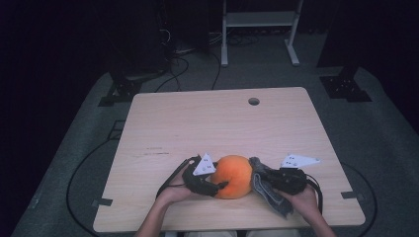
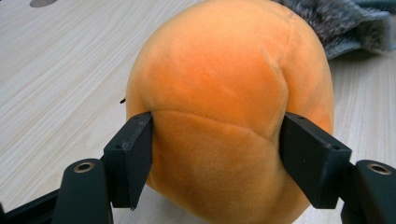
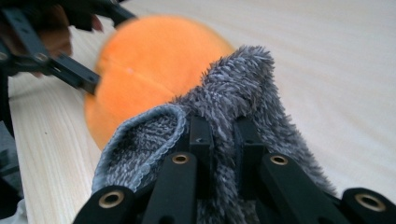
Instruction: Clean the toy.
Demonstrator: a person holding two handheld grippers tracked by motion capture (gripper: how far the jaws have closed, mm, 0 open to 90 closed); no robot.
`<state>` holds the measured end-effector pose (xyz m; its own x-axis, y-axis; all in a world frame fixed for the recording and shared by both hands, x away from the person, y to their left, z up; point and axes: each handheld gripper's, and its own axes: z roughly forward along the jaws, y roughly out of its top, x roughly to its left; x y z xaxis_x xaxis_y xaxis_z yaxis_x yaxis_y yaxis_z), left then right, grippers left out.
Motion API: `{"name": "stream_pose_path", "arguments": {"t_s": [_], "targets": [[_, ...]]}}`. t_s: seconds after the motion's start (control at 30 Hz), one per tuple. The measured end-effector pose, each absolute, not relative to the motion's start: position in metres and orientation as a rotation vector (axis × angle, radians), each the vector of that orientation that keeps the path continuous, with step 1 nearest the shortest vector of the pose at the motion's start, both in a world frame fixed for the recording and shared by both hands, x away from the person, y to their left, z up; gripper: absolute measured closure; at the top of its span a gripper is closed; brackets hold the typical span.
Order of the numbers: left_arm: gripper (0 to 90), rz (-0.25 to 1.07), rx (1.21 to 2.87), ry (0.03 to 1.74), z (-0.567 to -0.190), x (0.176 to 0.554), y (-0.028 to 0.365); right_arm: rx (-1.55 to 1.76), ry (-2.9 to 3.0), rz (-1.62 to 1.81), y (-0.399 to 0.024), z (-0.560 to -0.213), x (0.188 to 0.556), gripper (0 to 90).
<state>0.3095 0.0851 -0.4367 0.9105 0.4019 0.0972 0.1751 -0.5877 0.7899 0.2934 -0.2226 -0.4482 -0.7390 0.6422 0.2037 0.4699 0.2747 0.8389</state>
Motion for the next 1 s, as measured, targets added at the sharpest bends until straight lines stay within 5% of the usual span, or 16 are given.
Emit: {"name": "stream_pose_path", "arguments": {"t_s": [0.47, 0.67, 1.0], "targets": [[27.3, 0.379, 2.193, 0.345, -0.431, 0.301, 0.071, 0.934, 2.302, 1.573, -0.219, -0.425, 0.284, 80.3], [11.4, 0.344, 2.152, 0.430, -0.427, 0.309, 0.072, 0.947, 2.339, 1.500, -0.218, -0.436, 0.285, 80.3], [35.1, 0.406, 2.126, 0.399, -0.421, 0.301, 0.062, 0.912, 2.266, 1.497, -0.221, -0.420, 0.278, 80.4]]}}
